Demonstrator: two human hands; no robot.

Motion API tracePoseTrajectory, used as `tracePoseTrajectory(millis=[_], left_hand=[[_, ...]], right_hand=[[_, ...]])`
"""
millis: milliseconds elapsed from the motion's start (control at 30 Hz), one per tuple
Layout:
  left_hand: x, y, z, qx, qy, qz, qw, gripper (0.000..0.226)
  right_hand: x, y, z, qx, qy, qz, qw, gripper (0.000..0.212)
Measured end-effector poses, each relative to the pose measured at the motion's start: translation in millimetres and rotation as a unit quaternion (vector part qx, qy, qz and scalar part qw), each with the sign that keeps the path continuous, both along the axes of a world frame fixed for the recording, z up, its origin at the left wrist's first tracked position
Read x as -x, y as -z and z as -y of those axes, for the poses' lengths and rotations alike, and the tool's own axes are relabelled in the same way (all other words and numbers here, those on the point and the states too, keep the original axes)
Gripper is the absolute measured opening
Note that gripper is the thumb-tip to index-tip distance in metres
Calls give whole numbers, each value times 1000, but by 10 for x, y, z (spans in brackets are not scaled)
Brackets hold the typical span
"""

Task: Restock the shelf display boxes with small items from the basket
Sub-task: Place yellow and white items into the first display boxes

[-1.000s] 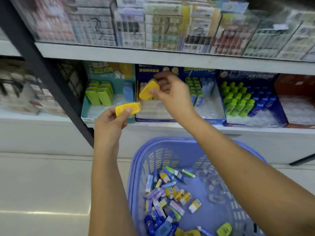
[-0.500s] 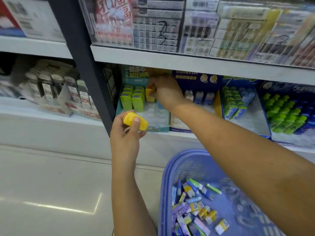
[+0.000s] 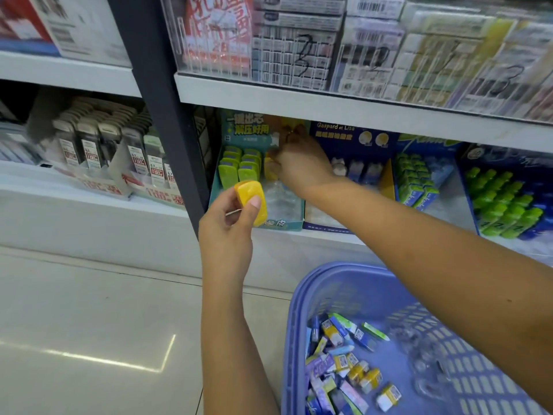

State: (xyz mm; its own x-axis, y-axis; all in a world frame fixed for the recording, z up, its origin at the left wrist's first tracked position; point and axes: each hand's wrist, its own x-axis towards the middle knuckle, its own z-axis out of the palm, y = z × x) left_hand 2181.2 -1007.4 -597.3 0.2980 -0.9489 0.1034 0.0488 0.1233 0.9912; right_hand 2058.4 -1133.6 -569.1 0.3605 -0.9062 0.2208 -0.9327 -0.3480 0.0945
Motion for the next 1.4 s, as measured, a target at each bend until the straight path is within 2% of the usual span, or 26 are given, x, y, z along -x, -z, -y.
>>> tracePoseTrajectory(millis=[67,133,200,267,300,367,433,500,600,667,733,900,1033,1167,1267,1400], left_hand=[[18,-25,19,-11,-13,6,1000,20],[22,-35,43,-25,-35,10,999,22],[8,-36,66,-26,-36,29,999,22],[-9,-44,96,-15,-26,52,998,22],[-12,-54,117,-8,-19,64,998,21],[12,-80,151,9,-2,85,996,21],[59,-93,170,23,4,102,995,25],[111,-64,189,18,8,187,982,34],[190,45,234,-44,71,370,925,41],[232,108,243,-72,110,444,886,40],[245,141,241,-66,120,489,862,36],[239,147,235,-46,114,494,861,34],[244,157,237,-37,113,501,857,35],[242,167,240,-37,111,506,854,33],[240,176,236,-35,108,507,855,31],[237,183,238,-28,109,504,857,32]], right_hand=[[0,-71,-7,-30,14,-11,999,44],[14,-169,-37,-70,14,30,997,42],[49,-256,-153,-122,-3,178,976,37],[89,-330,-362,-201,-50,352,913,33],[105,-347,-475,-234,-80,392,886,31],[144,-326,-601,-242,-121,388,881,28],[179,-293,-575,-215,-102,401,885,29],[220,-269,-456,-170,-57,424,888,30],[244,-214,-260,-100,-19,356,929,34],[206,-130,-165,-94,-15,313,945,36],[146,-41,-108,-93,-14,269,958,36],[94,91,-46,-71,-3,227,971,32],[121,141,-66,-58,-12,226,972,36],[87,179,-101,-48,12,299,953,33],[105,183,-138,-64,-15,274,959,35],[140,122,-119,-63,-36,286,956,32]])
